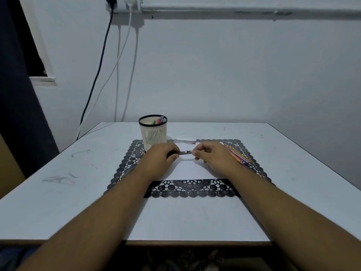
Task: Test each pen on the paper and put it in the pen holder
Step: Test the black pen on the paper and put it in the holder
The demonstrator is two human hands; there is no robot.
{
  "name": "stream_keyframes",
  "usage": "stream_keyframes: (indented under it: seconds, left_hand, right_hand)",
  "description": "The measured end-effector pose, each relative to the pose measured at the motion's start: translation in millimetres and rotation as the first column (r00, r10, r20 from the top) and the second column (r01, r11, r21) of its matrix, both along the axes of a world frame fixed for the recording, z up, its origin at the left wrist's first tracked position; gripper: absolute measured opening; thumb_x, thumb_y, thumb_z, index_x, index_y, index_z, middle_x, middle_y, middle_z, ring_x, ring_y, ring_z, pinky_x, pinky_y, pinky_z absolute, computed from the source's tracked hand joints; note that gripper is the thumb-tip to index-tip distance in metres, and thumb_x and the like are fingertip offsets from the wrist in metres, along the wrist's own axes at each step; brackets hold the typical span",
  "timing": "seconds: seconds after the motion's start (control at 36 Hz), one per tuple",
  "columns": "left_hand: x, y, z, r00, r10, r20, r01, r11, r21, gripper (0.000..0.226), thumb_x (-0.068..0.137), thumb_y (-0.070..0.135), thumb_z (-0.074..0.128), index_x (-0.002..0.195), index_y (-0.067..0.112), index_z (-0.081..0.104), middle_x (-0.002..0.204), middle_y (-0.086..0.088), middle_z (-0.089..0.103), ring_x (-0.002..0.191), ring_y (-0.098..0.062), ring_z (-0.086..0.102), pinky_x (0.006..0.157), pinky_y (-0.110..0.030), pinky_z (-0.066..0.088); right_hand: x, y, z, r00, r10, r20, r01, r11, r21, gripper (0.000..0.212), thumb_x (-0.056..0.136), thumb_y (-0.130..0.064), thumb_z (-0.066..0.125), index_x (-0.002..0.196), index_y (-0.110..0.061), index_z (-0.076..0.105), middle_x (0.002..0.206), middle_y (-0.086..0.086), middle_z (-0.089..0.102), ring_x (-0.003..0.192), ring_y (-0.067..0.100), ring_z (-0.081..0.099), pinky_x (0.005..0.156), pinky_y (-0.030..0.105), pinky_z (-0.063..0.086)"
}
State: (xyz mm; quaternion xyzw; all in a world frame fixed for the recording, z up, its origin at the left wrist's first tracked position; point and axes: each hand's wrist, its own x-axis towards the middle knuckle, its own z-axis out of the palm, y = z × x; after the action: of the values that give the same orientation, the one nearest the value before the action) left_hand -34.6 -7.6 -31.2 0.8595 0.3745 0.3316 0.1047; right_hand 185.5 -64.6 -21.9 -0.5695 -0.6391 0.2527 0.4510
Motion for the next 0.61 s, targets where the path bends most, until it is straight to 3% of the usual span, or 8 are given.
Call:
stream_keyframes:
  seconds: [0.19,0.31,0.42,0.5,0.61]
  left_hand:
    - [2,-1,2,1.0,0.007,-0.013,-0.007,1.0,0.012,0.009,0.097,0.017,0.066,0.102,0.016,0.073,0.093,0.01,0.068,0.086,-0.01,0.059,0.074,-0.028,0.041]
    - [0,0,1,0.999,0.035,-0.006,-0.035,0.999,-0.005,0.009,0.097,0.018,0.065,0.101,0.016,0.073,0.095,0.007,0.07,0.089,-0.012,0.06,0.077,-0.032,0.046]
    - [-4,2,2,0.999,0.041,0.004,-0.041,0.999,-0.018,0.011,0.097,0.018,0.065,0.101,0.017,0.076,0.097,0.007,0.07,0.091,-0.011,0.061,0.079,-0.026,0.046]
    - [-3,1,1,0.999,0.035,-0.033,-0.035,0.999,-0.014,0.013,0.096,0.018,0.067,0.104,0.019,0.077,0.097,0.009,0.065,0.092,-0.009,0.058,0.075,-0.009,0.037]
    - [-1,1,0,0.998,-0.017,-0.067,0.015,1.0,-0.022,0.018,0.093,0.013,0.069,0.107,0.021,0.078,0.097,0.009,0.057,0.093,-0.008,0.056,0.078,-0.007,0.036]
  right_hand:
    - [6,4,-1,1.0,-0.008,0.019,0.008,1.0,-0.003,0.01,0.095,-0.018,0.073,0.089,-0.012,0.078,0.076,-0.005,0.07,0.059,-0.003,0.052,0.058,0.009,0.04]
    - [14,5,-3,0.997,-0.041,-0.067,0.041,0.999,0.0,0.013,0.095,-0.016,0.073,0.084,-0.013,0.076,0.072,-0.003,0.068,0.054,-0.004,0.05,0.056,0.008,0.039]
    - [19,8,-5,0.996,-0.088,0.028,0.088,0.996,-0.003,0.014,0.094,-0.017,0.074,0.08,-0.019,0.076,0.069,-0.011,0.068,0.059,-0.004,0.055,0.059,0.009,0.04]
    - [15,11,-8,0.988,-0.097,0.121,0.099,0.995,-0.012,0.01,0.093,-0.021,0.073,0.084,-0.021,0.078,0.079,-0.005,0.073,0.071,0.005,0.061,0.064,0.021,0.045]
    - [3,16,-10,0.964,-0.113,0.239,0.114,0.993,0.009,0.011,0.092,-0.026,0.072,0.083,-0.025,0.078,0.082,-0.008,0.073,0.079,0.01,0.065,0.069,0.028,0.049]
